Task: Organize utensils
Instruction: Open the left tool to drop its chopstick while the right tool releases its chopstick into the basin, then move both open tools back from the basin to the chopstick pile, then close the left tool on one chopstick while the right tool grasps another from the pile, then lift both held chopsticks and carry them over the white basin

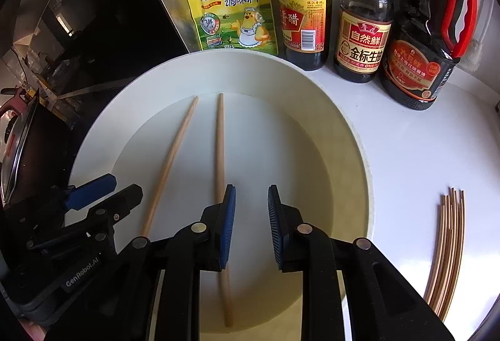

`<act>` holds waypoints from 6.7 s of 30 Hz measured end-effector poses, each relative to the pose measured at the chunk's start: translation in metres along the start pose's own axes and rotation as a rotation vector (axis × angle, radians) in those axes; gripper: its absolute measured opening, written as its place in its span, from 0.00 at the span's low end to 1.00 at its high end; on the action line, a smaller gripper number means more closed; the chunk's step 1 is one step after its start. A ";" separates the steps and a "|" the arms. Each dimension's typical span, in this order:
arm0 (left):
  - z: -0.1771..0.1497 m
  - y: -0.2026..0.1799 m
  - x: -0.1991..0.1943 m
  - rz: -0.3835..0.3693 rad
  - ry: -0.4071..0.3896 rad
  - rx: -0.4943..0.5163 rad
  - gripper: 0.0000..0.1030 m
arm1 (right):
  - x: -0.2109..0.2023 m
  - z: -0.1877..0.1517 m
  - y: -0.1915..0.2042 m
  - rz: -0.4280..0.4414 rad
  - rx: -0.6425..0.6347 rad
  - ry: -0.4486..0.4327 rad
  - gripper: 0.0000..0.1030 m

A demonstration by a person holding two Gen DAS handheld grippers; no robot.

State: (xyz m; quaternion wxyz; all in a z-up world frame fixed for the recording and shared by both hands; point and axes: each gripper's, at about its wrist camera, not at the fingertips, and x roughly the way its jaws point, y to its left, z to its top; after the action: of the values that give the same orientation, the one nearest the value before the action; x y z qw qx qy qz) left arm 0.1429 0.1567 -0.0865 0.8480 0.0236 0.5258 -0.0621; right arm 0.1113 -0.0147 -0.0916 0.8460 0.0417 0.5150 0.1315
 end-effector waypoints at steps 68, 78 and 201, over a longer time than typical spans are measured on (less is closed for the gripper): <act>-0.100 -0.241 -0.034 -0.120 0.017 0.164 0.74 | -0.111 -0.173 -0.241 -0.168 0.182 -0.027 0.48; -0.103 -0.251 -0.006 -0.105 0.034 0.106 0.76 | -0.081 -0.170 -0.246 -0.159 0.119 -0.030 0.49; -0.027 -0.177 -0.069 -0.131 -0.050 0.135 0.07 | -0.138 -0.076 -0.134 0.041 0.059 -0.231 0.06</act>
State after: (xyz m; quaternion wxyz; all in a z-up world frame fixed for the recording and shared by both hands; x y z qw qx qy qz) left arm 0.0656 -0.0102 -0.0320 0.8514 0.0447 0.4997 -0.1531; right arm 0.0085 -0.1849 -0.0361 0.8953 0.0918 0.4167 0.1278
